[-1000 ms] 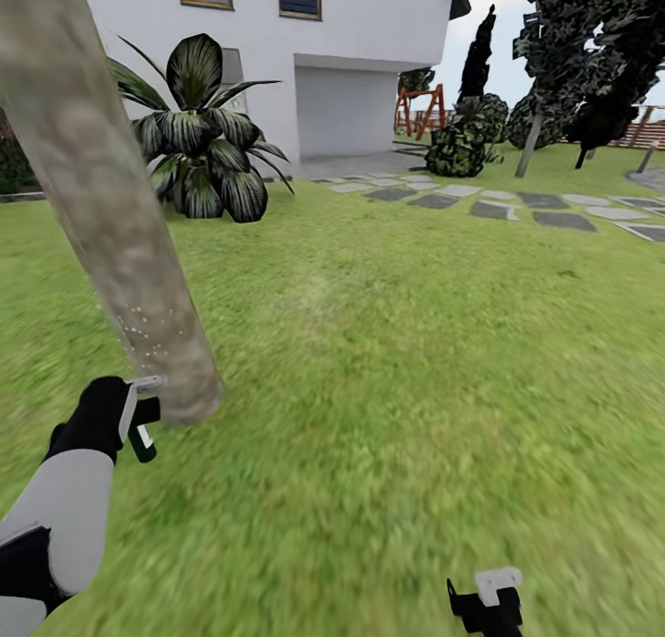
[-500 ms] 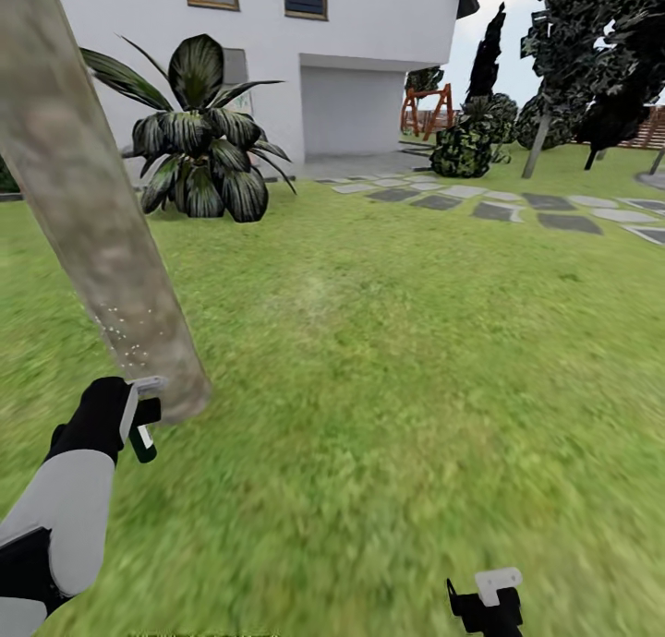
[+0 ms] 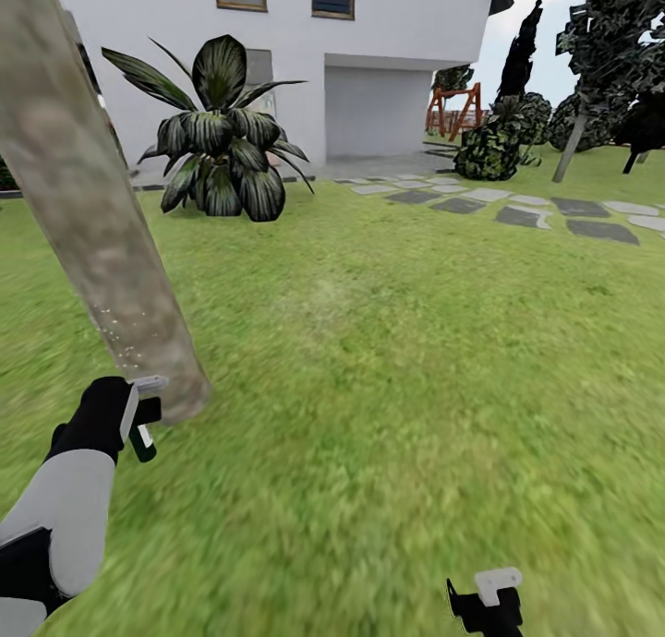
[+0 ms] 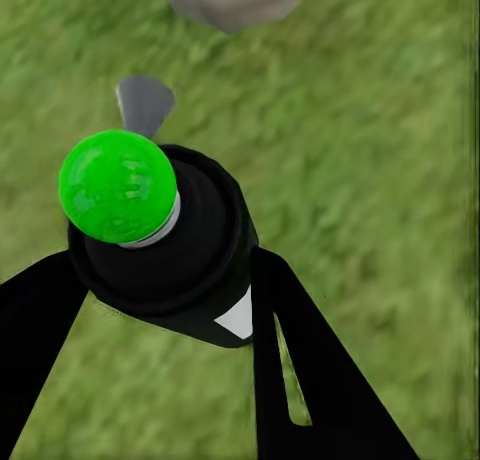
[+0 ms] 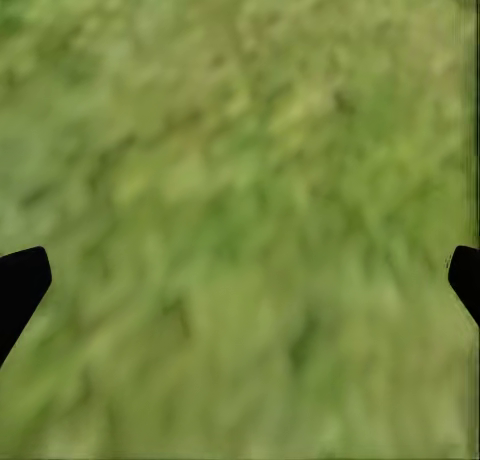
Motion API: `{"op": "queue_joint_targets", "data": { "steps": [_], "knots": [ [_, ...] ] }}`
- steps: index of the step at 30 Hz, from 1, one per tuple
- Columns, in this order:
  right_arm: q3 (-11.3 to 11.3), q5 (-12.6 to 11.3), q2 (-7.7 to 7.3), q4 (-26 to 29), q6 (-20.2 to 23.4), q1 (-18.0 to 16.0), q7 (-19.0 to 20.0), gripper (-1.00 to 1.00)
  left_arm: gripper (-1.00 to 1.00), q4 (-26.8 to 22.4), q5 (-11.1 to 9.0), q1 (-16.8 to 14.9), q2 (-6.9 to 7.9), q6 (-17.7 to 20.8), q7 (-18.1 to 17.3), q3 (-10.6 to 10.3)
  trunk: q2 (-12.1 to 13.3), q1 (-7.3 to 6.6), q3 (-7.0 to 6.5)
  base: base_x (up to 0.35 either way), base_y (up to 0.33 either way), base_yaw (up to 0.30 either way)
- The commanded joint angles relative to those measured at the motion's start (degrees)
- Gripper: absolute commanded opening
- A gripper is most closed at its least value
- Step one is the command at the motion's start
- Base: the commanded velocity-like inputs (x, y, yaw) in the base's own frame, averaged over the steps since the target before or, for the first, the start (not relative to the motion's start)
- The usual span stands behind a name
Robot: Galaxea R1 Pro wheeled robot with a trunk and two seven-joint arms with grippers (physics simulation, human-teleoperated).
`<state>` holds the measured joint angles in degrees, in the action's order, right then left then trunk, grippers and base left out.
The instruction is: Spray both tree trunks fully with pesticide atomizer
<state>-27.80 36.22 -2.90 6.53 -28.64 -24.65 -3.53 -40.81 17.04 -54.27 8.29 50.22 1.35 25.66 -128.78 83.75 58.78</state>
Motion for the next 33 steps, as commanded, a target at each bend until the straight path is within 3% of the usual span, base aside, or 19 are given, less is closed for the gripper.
{"op": "queue_joint_targets", "data": {
  "steps": [1,12,29,33],
  "knots": [
    [-0.23,0.61,0.0,-0.11,-0.19,-0.05,-0.35,1.0,-1.0,-0.06,-0.08,-0.05,-0.03,0.23,0.14,0.07,-0.02,0.01,0.05,0.209,-0.226,0.002],
    [-0.23,0.61,0.02,-0.11,-0.19,-0.05,-0.37,1.0,-1.0,-0.1,0.0,-0.05,-0.03,0.25,0.15,0.09,-0.02,0.01,0.05,0.212,-0.224,0.037],
    [-0.23,0.61,0.0,-0.11,-0.19,-0.05,-0.38,1.0,-1.0,-1.11,0.11,-1.0,0.51,1.15,-0.12,0.36,-0.02,0.01,0.05,0.223,-0.205,0.27],
    [-0.23,0.61,0.0,-0.11,-0.19,-0.05,-0.42,1.0,-1.0,-1.19,0.17,-2.87,0.78,2.11,-0.18,0.28,-0.02,0.01,0.05,0.262,-0.162,0.276]
  ]
}}
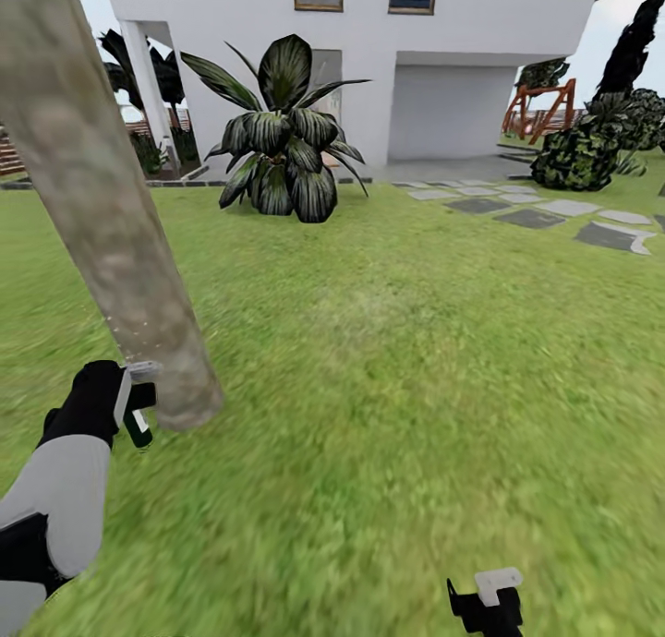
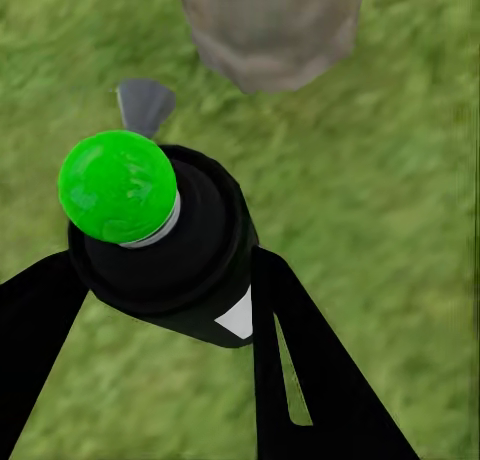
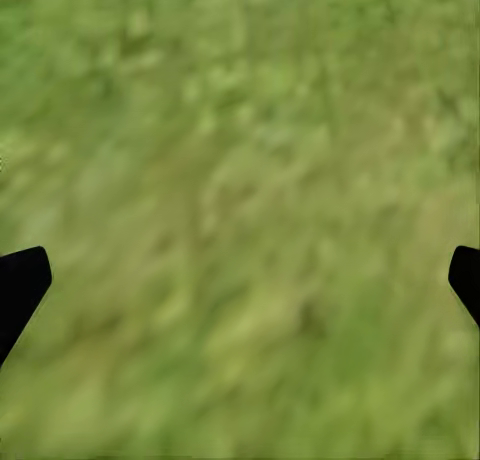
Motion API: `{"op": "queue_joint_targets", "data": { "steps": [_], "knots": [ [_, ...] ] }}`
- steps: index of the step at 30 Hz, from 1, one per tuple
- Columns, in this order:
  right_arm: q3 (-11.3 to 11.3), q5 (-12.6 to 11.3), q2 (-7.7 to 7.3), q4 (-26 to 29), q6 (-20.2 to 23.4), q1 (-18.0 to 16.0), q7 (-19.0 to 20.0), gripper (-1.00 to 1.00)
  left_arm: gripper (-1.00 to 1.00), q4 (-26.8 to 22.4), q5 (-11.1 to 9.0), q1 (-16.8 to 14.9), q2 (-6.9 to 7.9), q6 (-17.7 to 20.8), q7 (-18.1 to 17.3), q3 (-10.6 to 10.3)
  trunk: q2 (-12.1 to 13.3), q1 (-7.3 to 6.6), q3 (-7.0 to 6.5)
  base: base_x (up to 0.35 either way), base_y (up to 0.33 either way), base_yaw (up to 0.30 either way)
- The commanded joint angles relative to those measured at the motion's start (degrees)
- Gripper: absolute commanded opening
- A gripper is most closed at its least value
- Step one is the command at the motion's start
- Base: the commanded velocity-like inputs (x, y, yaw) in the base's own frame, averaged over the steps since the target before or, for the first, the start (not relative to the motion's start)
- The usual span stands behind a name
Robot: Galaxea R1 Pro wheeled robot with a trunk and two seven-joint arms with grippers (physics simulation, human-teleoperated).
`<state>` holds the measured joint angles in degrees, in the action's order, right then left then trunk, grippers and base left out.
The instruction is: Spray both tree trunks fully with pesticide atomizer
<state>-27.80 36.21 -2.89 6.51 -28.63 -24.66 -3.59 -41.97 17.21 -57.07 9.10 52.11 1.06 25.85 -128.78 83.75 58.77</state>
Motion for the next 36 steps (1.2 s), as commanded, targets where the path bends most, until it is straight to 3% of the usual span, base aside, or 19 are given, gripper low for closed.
{"op": "queue_joint_targets", "data": {
  "steps": [1,6,11,16,24,36],
  "knots": [
    [-0.23,0.61,-0.01,-0.1,-0.19,-0.06,-0.36,1.0,-1.0,-0.05,-0.03,-0.87,0.27,1.63,0.09,0.09,-0.02,0.02,0.05,0.079,-0.05,0.276],
    [-0.23,0.61,-0.01,-0.1,-0.19,-0.06,-0.33,1.0,-1.0,-0.12,-0.13,-3.53,1.75,3.55,0.02,0.08,-0.02,0.02,0.05,0.018,-0.012,0.274],
    [-0.23,0.61,-0.01,-0.1,-0.19,-0.04,-0.34,1.0,-1.0,-0.13,-0.07,-5.64,1.86,4.46,0.07,-0.05,-0.02,0.02,0.05,0.001,-0.065,0.11],
    [-0.23,0.61,-0.09,-0.1,-0.19,-0.04,-0.36,1.0,-1.0,-0.13,-0.15,-5.77,1.75,4.36,0.01,-3.2,-0.02,0.02,0.05,0.0,-0.26,0.003],
    [-0.23,0.61,-0.1,-0.1,-0.19,-0.04,-0.36,1.0,-1.0,-0.13,-0.16,-5.86,1.89,4.33,0.01,-3.26,-0.02,0.02,0.05,0.026,-0.268,0.0],
    [-0.23,0.61,-0.1,-0.1,-0.19,-0.04,-0.35,1.0,-1.0,-0.04,-0.16,-5.71,1.81,4.32,0.07,-3.26,-0.02,0.02,0.05,0.221,-0.192,0.0]
  ]
}}
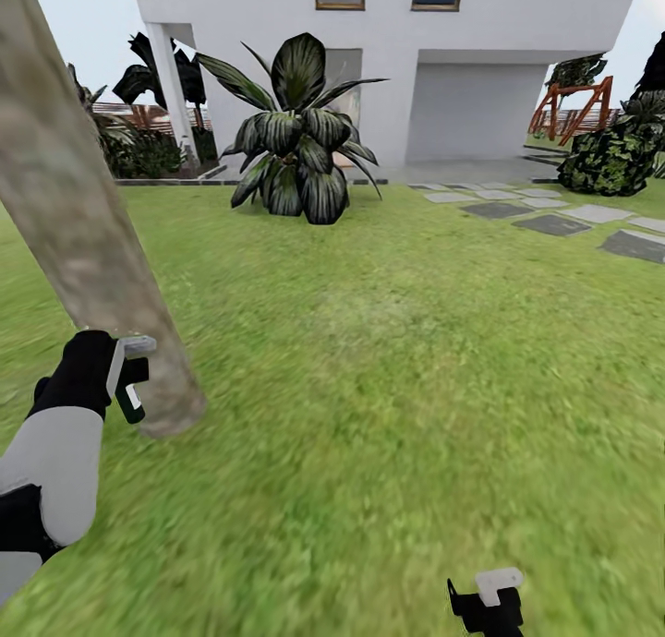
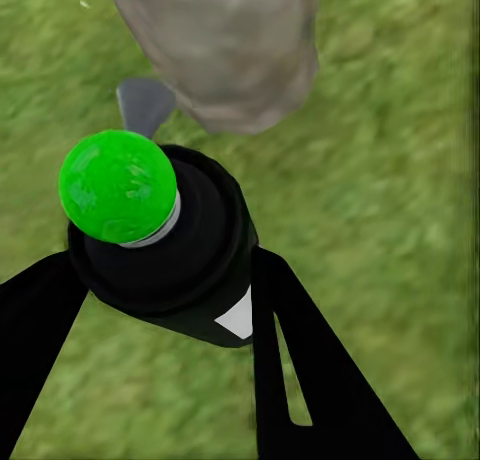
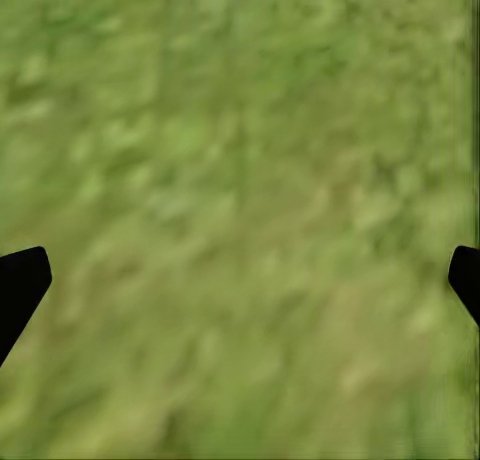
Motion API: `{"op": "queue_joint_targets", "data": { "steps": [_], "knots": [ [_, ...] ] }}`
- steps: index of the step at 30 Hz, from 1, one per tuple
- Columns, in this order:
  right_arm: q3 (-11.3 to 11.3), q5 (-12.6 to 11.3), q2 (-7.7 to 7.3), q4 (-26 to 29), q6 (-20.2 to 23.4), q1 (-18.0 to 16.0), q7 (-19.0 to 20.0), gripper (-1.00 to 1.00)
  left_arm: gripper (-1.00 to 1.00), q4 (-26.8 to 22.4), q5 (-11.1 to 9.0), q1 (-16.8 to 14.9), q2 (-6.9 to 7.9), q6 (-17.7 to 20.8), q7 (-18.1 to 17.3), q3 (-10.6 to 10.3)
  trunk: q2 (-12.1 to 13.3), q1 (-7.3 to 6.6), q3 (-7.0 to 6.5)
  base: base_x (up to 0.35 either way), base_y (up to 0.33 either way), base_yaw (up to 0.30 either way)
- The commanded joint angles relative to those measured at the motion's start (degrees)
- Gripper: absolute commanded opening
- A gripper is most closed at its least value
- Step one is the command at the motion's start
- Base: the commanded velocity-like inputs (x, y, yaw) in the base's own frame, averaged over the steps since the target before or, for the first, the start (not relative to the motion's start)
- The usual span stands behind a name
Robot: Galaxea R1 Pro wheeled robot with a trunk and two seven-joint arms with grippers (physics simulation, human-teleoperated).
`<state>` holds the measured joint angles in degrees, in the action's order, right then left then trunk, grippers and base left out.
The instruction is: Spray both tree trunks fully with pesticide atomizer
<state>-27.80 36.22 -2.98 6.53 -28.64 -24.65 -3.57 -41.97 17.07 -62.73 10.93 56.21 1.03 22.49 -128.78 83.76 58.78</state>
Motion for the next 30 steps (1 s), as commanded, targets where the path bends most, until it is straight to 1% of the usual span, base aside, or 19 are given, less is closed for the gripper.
{"op": "queue_joint_targets", "data": {
  "steps": [1,4,7,11,18,22,30],
  "knots": [
    [-0.24,0.61,0.0,-0.11,-0.19,-0.05,-0.34,1.0,-1.0,-0.05,-0.01,-0.04,-0.01,0.22,0.11,0.09,-0.02,0.01,0.05,0.14,-0.243,0.0],
    [-0.24,0.61,0.0,-0.11,-0.19,-0.05,-0.36,1.0,-1.0,-0.05,0.04,-0.03,0.01,0.22,0.11,0.09,-0.02,0.01,0.05,0.133,-0.247,0.001],
    [-0.24,0.61,0.0,-0.11,-0.19,-0.05,-0.36,1.0,-1.0,-0.05,0.06,-0.03,0.05,0.22,0.11,0.09,-0.02,0.01,0.05,0.126,-0.249,0.155],
    [-0.24,0.61,0.0,-0.11,-0.19,-0.05,-0.38,1.0,-1.0,-0.05,0.07,-0.03,0.05,0.22,0.11,0.09,-0.02,0.01,0.05,0.147,-0.241,0.261],
    [-0.24,0.61,0.0,-0.11,-0.19,-0.06,-0.34,1.0,-1.0,-0.05,0.1,0.05,0.04,0.22,0.11,0.09,-0.02,0.01,0.05,0.24,-0.188,0.276],
    [-0.24,0.61,0.0,-0.11,-0.19,-0.06,-0.34,1.0,-1.0,-0.05,0.07,0.55,-0.03,0.22,0.18,0.11,-0.02,0.01,0.05,0.082,-0.252,0.245],
    [-0.24,0.61,0.0,-0.11,-0.19,-0.05,-0.32,1.0,-1.0,0.21,-0.01,1.12,0.01,-0.23,0.31,0.44,-0.02,0.01,0.05,0.004,-0.272,0.026]
  ]
}}
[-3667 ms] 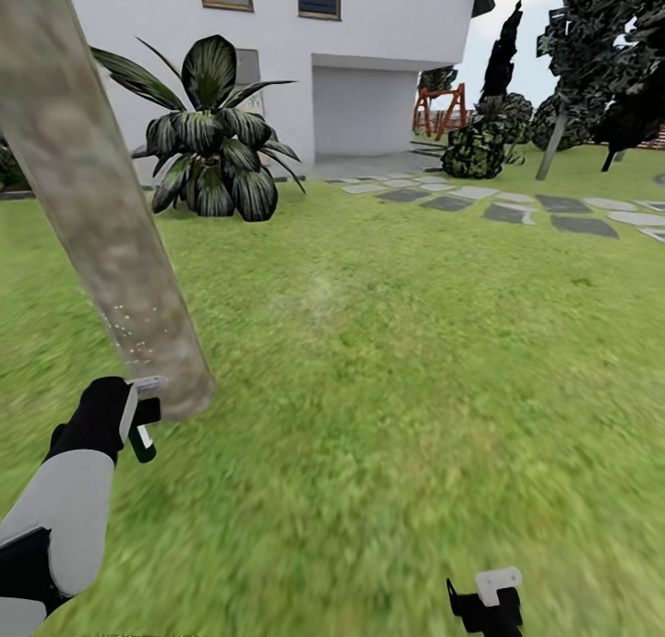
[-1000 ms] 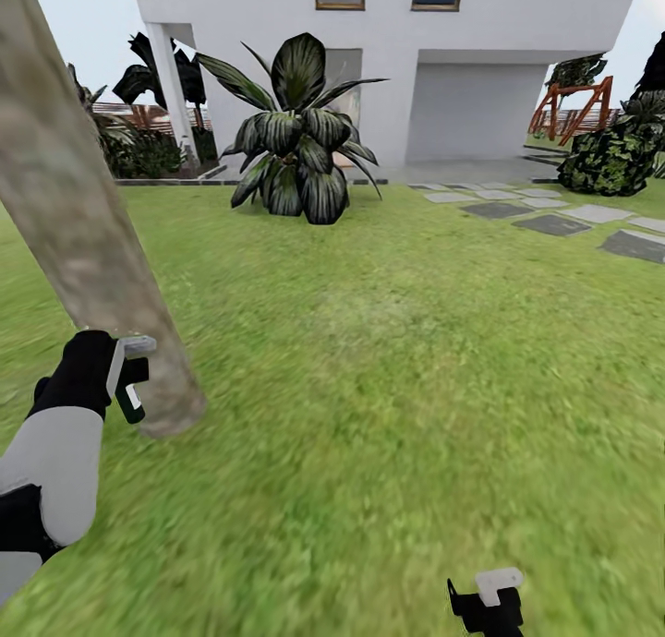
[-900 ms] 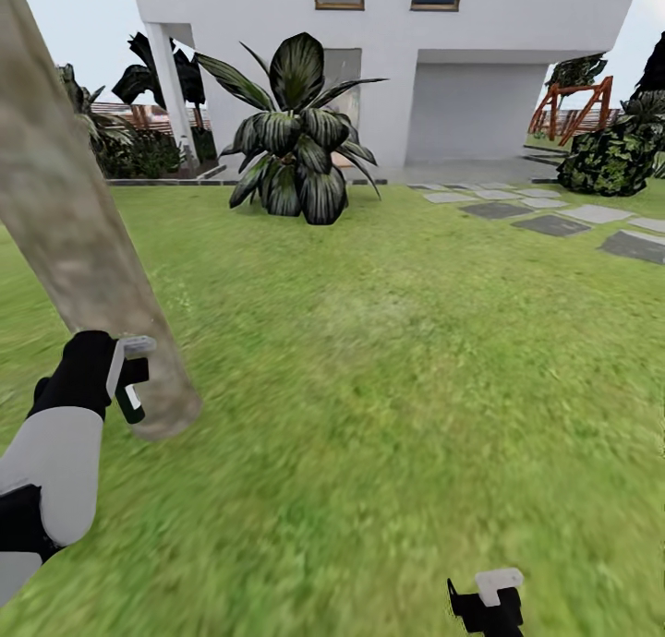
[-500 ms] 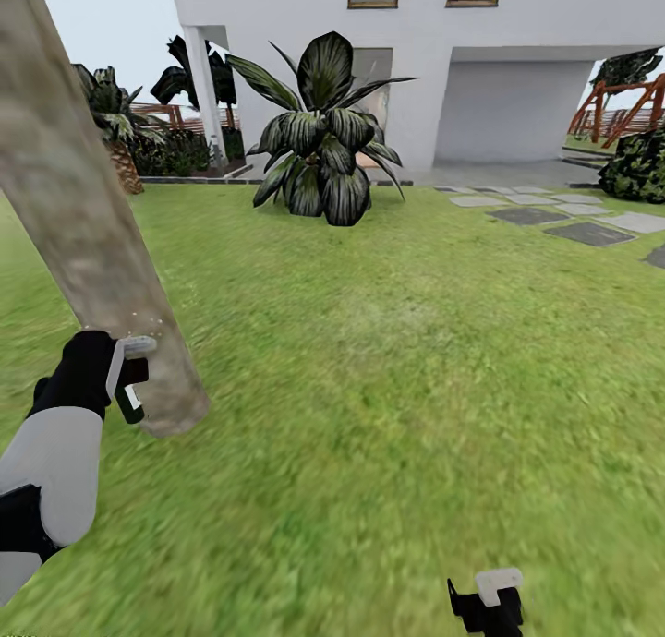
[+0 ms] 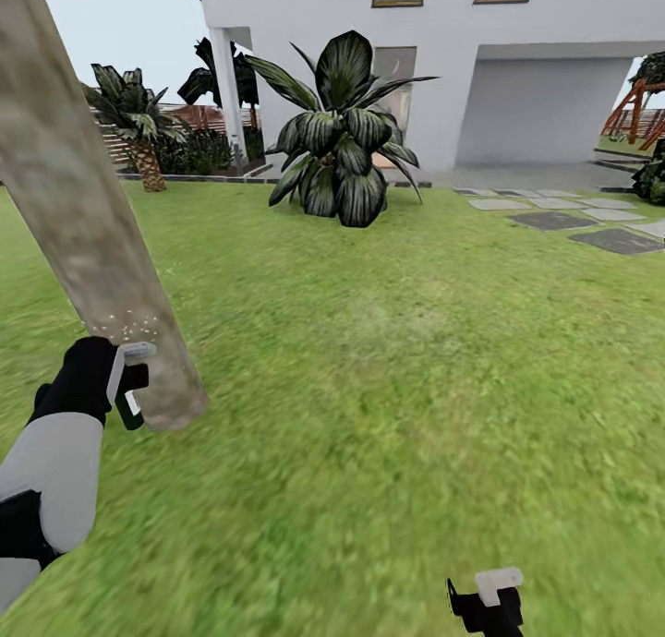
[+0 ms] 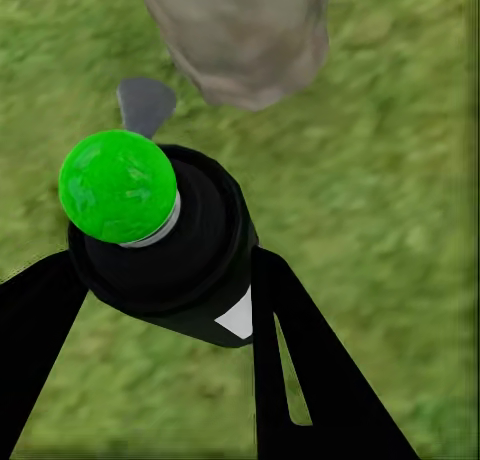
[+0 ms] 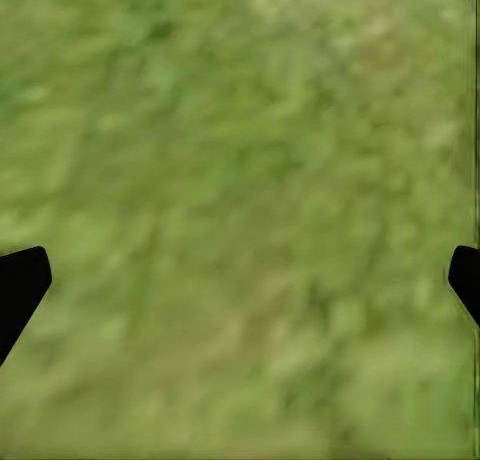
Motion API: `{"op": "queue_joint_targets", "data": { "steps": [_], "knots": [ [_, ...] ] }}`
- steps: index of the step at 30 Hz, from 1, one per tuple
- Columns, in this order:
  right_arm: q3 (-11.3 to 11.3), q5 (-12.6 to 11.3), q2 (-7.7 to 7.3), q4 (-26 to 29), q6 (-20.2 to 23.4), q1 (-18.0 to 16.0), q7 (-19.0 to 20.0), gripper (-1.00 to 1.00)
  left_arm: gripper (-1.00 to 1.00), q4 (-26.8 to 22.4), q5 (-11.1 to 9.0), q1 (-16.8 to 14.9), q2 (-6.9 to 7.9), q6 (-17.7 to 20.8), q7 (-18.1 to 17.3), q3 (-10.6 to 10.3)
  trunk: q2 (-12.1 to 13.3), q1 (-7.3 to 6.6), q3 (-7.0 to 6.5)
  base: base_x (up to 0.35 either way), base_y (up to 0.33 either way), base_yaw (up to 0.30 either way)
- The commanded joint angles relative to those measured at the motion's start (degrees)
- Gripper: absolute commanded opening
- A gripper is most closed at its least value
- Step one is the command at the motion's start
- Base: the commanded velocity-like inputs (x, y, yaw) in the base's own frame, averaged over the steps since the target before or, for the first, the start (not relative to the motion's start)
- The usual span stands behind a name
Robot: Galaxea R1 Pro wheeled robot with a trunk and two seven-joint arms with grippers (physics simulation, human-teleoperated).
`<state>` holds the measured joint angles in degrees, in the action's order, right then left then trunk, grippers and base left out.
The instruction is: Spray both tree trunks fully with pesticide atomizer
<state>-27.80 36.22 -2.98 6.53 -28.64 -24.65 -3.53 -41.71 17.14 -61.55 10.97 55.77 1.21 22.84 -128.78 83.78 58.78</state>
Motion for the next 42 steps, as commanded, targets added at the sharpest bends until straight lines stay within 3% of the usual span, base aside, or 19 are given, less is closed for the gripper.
{"op": "queue_joint_targets", "data": {
  "steps": [1,4,7,10,16,26,32,42],
  "knots": [
    [-0.24,0.61,-0.01,-0.11,-0.19,-0.05,-0.35,1.0,-1.0,0.13,-0.12,-0.01,0.03,0.06,0.13,0.17,-0.02,-0.01,0.05,0.0,-0.273,0.0],
    [-0.24,0.61,0.0,-0.11,-0.19,-0.05,-0.36,1.0,-1.0,0.33,-0.27,1.82,0.26,-0.74,0.1,0.37,-0.02,-0.01,0.05,0.028,-0.273,0.002],
    [-0.24,0.61,0.01,-0.11,-0.19,-0.05,-0.36,1.0,-1.0,0.13,-0.28,6.02,0.52,-6.39,0.03,2.47,-0.02,-0.01,0.05,0.173,-0.231,0.146],
    [-0.24,0.61,-0.01,-0.11,-0.19,-0.05,-0.38,1.0,-1.0,-0.13,-0.31,8.6,0.59,-9.12,0.05,3.92,-0.02,-0.01,0.05,0.257,-0.178,0.256],
    [-0.24,0.61,0.03,-0.11,-0.23,-0.05,-0.34,1.0,-1.0,0.41,-0.3,11.17,0.94,-12.2,0.09,4.01,-0.02,-0.01,0.05,0.134,-0.06,0.274],
    [-0.24,0.61,0.13,-0.1,-0.24,-0.05,-0.28,1.0,-1.0,0.63,-0.4,16.22,0.68,-12.52,-0.55,3.67,-0.02,-0.01,0.05,0.124,-0.075,0.103],
    [-0.24,0.61,0.08,-0.05,-0.27,-0.06,-0.27,1.0,-1.0,-0.06,-0.53,16.55,-0.02,-12.56,-0.65,3.7,-0.02,-0.01,0.05,0.226,-0.193,0.001],
    [-0.24,0.61,0.16,-0.08,-0.27,-0.05,-0.32,1.0,-1.0,0.29,-0.46,16.55,0.06,-12.52,-0.64,3.94,-0.02,-0.01,0.05,0.132,-0.249,0.048]
  ]
}}
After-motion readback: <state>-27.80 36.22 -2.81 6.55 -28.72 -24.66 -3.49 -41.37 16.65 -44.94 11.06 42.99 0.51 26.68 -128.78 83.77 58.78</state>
